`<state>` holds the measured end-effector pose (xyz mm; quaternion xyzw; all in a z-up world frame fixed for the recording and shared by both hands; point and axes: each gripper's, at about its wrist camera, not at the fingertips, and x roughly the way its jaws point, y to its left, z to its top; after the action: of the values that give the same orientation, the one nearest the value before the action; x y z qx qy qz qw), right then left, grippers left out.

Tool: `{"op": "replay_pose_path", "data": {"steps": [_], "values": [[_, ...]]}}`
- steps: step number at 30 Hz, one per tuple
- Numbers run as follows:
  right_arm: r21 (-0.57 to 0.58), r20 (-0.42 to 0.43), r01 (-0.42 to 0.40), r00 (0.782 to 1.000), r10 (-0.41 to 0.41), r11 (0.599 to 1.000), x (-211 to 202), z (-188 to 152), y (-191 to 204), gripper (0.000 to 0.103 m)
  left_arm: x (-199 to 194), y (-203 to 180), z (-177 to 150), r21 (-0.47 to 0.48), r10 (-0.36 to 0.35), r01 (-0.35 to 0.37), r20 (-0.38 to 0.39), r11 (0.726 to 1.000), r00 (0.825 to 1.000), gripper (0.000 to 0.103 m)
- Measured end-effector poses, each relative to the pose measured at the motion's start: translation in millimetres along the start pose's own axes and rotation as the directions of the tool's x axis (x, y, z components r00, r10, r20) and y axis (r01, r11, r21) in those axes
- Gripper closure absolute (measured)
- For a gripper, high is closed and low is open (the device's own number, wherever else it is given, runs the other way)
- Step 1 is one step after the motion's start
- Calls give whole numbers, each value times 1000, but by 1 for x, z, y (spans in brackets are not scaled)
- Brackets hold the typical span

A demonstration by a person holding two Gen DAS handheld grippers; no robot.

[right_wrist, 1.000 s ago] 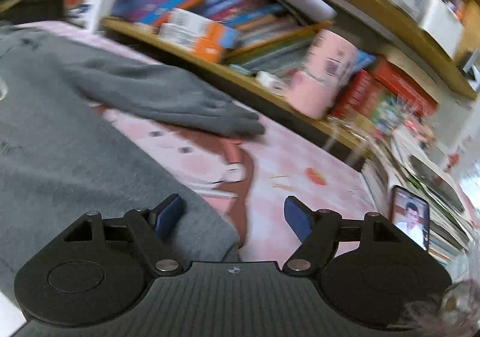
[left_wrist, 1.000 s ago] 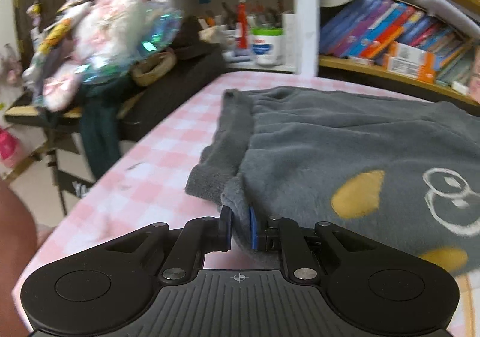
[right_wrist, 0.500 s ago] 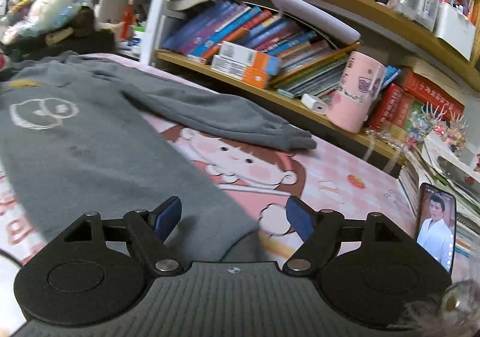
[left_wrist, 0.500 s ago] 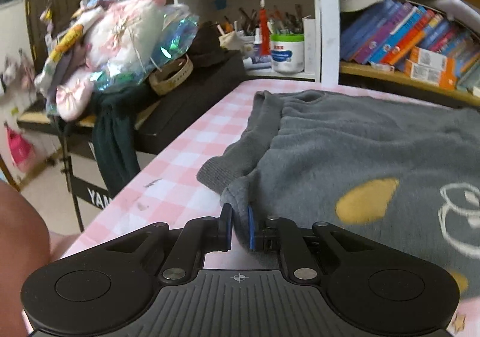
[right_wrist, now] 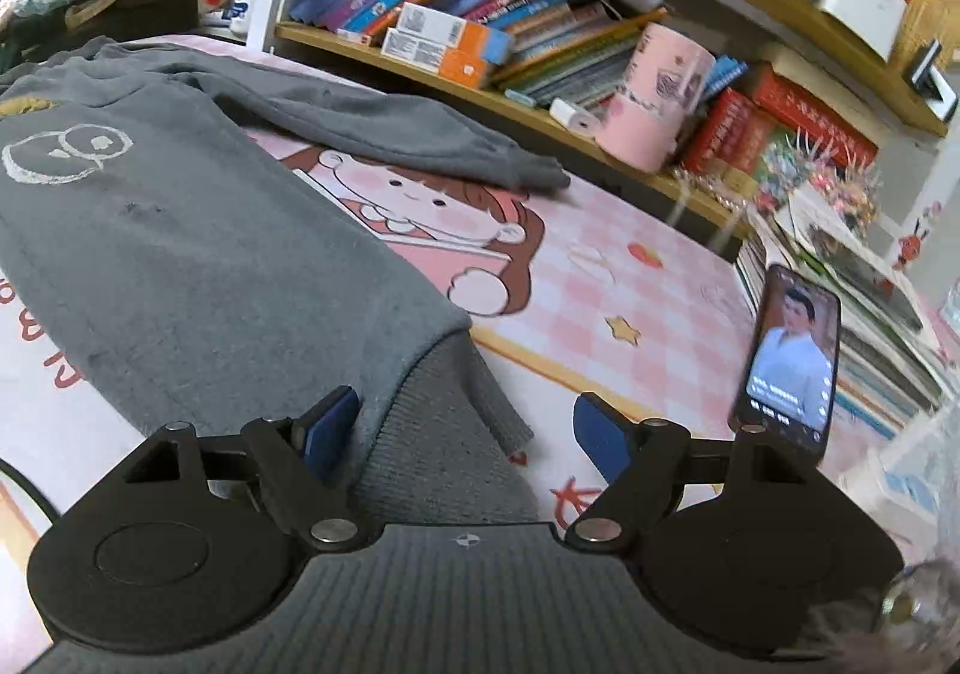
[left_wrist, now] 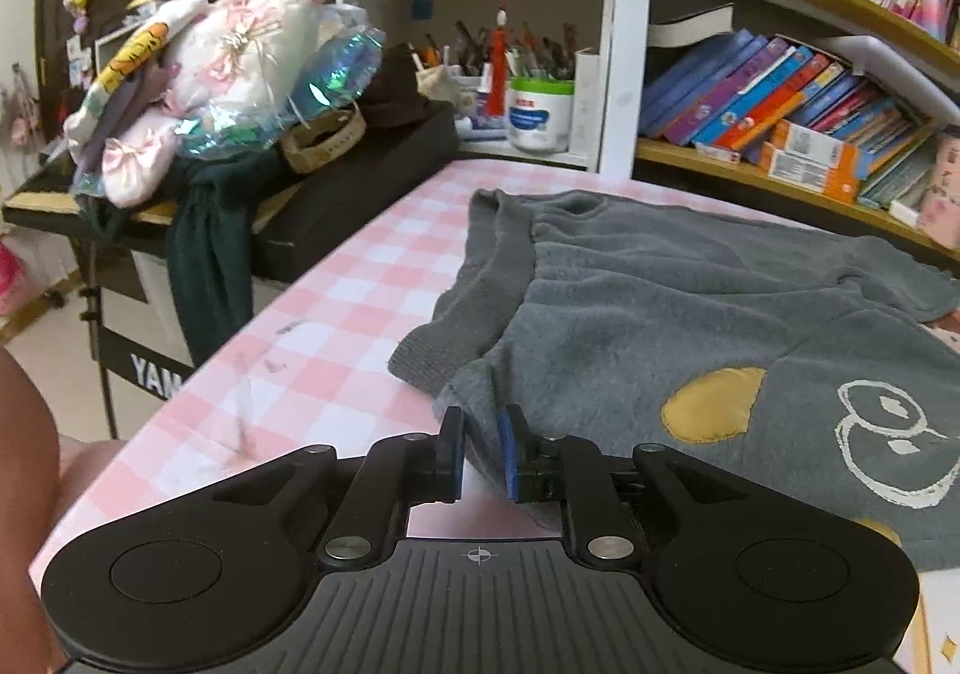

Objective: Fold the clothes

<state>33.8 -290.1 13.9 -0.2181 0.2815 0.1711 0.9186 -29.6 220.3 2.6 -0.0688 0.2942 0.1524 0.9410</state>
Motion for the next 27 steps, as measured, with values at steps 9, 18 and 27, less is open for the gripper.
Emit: {"op": "replay_pose_path", "data": {"steps": [9,18,27], "values": [[61,71,62,995,-66,996,-32,3,-6,29,4,29,0,-164,-17,19,18,986,1000,48],[398,31,-43,999,33,916,-34,-20,-35,53,16,30,-3,-232,-57,65,40,971,998,53],[333,327,-167,944,53,928,-81,4,-16,97,14,23,-7,-159,-43,51,53,986,998,51]]}}
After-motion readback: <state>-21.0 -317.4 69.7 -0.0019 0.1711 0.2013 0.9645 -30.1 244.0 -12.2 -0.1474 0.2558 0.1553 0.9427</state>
